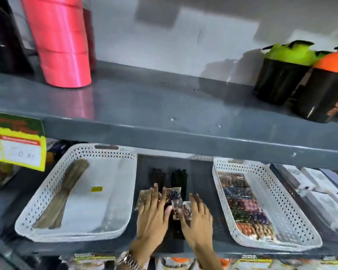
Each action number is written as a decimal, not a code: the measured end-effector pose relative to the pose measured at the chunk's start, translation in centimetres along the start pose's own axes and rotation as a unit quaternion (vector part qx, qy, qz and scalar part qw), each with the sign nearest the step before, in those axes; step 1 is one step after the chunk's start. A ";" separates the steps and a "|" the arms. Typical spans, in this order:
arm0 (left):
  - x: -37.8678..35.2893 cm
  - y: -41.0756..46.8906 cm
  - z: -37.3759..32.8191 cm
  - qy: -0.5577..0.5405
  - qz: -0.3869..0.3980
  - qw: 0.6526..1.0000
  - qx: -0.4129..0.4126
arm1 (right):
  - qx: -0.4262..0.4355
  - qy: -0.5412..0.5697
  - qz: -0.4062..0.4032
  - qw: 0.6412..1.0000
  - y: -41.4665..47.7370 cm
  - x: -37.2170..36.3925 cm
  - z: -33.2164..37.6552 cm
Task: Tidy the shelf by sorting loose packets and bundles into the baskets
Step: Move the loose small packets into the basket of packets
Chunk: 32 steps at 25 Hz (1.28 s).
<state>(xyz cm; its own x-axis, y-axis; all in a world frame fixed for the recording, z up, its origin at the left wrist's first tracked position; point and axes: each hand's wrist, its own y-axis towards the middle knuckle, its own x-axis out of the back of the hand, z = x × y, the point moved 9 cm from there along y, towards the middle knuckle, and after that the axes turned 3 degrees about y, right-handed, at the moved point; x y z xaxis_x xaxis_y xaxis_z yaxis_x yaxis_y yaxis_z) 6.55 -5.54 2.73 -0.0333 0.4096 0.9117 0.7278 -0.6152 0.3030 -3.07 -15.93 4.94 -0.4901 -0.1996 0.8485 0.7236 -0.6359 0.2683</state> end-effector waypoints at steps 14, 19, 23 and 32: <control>-3.6 -0.6 3.5 0.037 0.015 0.999 0.023 | -0.171 -0.032 0.025 0.984 -1.0 -2.5 -7.6; -3.6 -2.4 2.3 0.042 0.006 0.999 -0.016 | -0.079 0.010 -0.033 0.996 1.4 -1.7 -3.8; -3.4 -2.5 2.6 0.039 -0.028 0.999 -0.014 | 0.091 -0.008 0.162 0.983 6.5 -6.1 1.4; -3.3 -2.7 2.6 0.039 -0.014 0.999 -0.015 | 0.089 -0.009 0.196 0.977 6.2 -4.1 0.2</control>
<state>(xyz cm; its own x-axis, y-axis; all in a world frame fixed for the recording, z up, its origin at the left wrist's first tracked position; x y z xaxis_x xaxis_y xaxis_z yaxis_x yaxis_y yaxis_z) 6.51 -3.50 -1.82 -0.1066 0.3742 0.9212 0.7051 -0.6247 0.3354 3.55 -18.91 3.17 -0.1512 -0.3875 0.9094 0.9279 -0.3728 -0.0045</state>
